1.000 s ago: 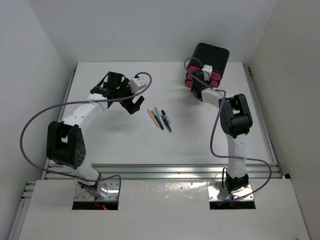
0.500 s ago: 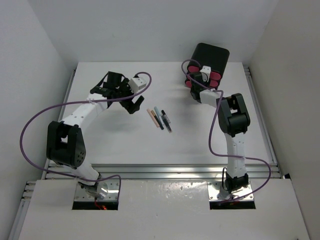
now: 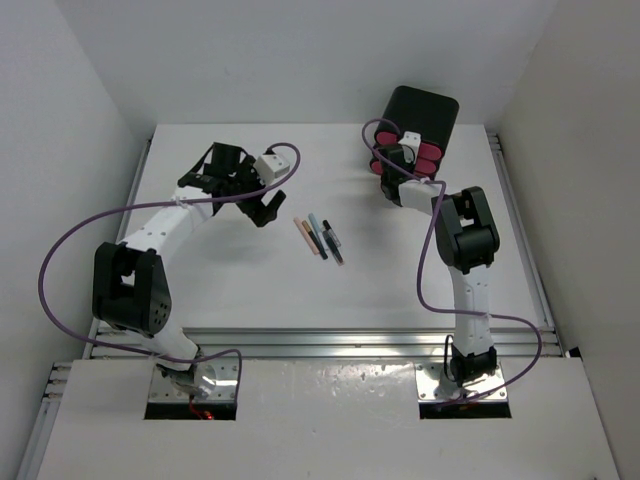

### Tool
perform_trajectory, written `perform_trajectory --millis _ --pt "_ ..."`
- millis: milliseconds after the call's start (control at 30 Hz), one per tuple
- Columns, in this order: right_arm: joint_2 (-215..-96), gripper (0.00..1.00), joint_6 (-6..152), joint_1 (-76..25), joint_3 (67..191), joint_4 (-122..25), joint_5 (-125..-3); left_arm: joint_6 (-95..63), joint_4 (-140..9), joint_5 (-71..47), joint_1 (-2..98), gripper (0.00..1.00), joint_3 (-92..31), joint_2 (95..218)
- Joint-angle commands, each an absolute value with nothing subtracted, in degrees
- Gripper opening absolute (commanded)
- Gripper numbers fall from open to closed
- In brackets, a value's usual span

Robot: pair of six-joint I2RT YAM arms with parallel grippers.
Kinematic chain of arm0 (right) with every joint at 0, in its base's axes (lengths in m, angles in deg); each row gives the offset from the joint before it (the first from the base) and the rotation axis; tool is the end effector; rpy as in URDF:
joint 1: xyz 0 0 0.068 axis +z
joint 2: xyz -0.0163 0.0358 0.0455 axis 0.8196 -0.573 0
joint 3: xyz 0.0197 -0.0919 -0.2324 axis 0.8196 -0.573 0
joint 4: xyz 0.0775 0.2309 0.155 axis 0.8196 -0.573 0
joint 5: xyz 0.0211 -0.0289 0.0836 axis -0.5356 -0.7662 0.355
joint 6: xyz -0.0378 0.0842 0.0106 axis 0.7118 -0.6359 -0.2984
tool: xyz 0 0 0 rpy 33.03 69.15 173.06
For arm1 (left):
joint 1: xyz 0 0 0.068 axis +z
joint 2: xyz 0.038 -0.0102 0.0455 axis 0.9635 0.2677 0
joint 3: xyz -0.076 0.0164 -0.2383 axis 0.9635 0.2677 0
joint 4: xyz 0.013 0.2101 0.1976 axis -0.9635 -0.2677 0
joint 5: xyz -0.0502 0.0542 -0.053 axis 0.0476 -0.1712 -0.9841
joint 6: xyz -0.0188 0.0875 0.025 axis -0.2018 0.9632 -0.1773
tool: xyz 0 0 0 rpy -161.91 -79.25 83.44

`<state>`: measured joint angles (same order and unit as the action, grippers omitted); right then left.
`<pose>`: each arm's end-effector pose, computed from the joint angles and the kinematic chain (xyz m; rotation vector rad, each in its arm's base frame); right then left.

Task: Organize the makeup

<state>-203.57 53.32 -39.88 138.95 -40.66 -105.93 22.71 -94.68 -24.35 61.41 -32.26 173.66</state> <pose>0.5213 0.0921 0.0721 0.5289 2.0169 -0.2249 0.3970 -0.1225 0.2148 0.9515 2.1231 -0.3089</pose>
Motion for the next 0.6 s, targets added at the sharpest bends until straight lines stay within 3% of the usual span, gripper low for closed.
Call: perform_trajectory --millis 0,567 --pt "-203.2 0.03 53.3 -39.8 138.8 -37.8 -106.9 23.0 -93.2 -25.1 62.0 1.0 -32.2 173.2" --pt "-189.8 0.0 51.2 -33.9 120.7 -32.6 -105.0 18.0 -91.6 -25.1 62.0 1.0 -26.4 172.2"
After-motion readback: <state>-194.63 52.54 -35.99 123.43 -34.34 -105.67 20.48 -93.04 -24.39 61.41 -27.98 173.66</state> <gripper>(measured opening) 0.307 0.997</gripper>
